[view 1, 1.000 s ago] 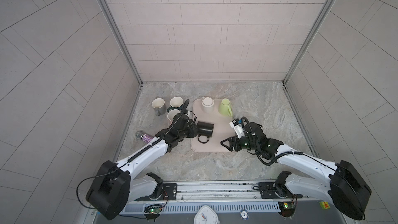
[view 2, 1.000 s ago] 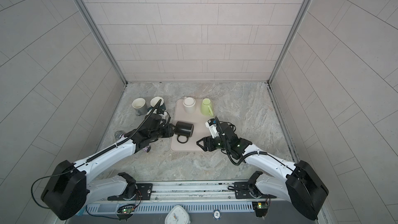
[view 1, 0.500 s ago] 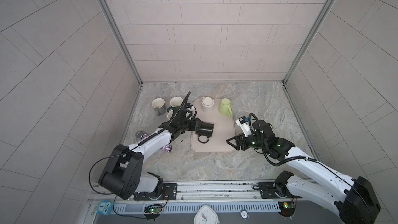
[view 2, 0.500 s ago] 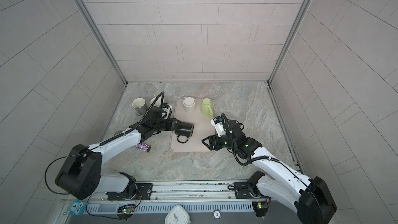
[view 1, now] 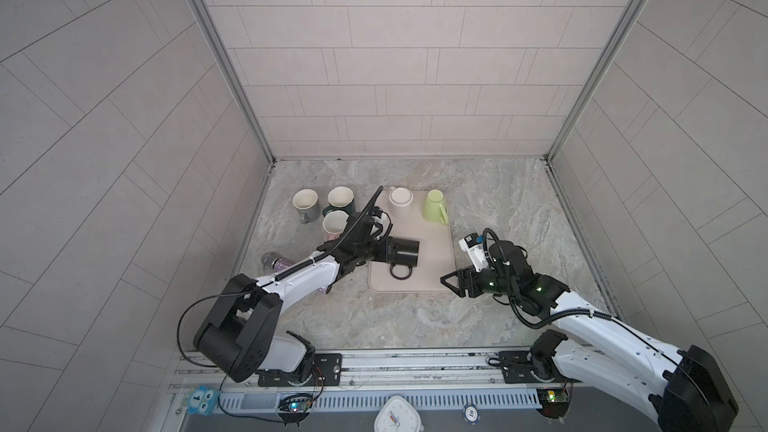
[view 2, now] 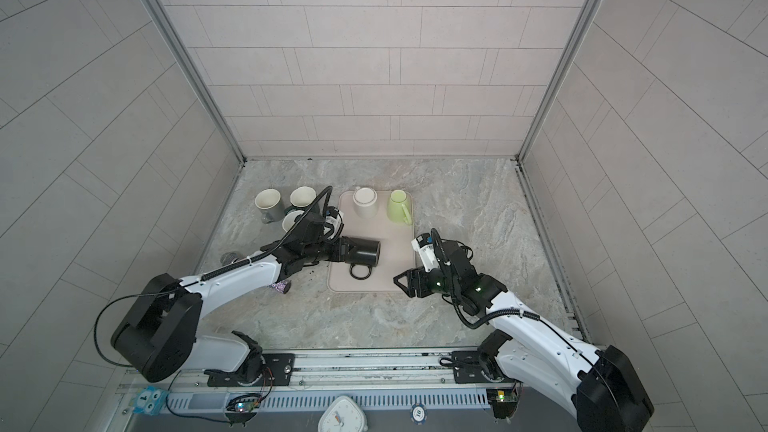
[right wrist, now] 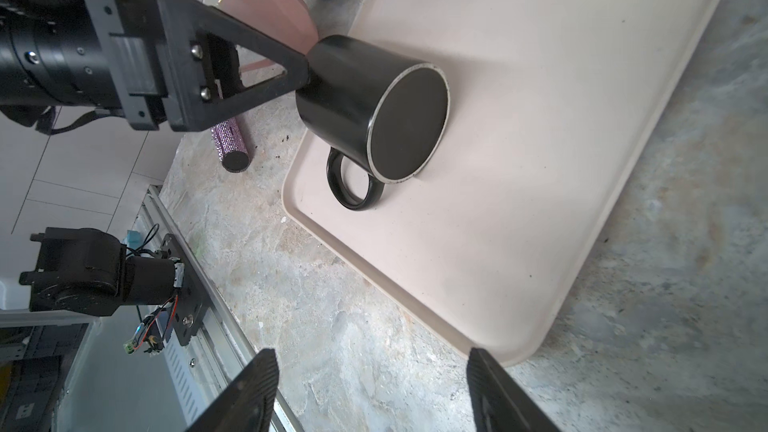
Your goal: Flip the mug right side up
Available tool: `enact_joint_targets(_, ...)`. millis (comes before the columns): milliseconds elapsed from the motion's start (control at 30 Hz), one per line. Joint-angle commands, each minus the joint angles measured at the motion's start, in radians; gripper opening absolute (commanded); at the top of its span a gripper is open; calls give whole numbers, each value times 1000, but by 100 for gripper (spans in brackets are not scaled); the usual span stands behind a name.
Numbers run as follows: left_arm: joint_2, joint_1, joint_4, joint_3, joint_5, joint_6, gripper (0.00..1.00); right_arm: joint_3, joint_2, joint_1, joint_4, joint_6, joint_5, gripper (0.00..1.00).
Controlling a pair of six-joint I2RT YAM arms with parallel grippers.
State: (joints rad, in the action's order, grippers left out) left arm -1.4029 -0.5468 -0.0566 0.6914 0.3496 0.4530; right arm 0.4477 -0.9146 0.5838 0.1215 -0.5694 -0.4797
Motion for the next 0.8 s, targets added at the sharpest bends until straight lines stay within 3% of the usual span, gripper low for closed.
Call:
enact_joint_targets(0, 5, -41, -34, -20, -30, 35, 50, -26, -15, -1, -108, -43, 35, 73)
enact_joint_targets(200, -17, -100, -53, -3, -30, 47, 50, -56, -72, -2, -211, -66, 64, 73)
enact_joint_targets(500, -75, -102, -125, -7, 1, 102, 51, -102, -146, -2, -351, -92, 95, 73)
enact_joint_targets(767, -98, -107, -130, 9, 5, 133, 50, -84, -310, 1, -490, -125, 71, 69)
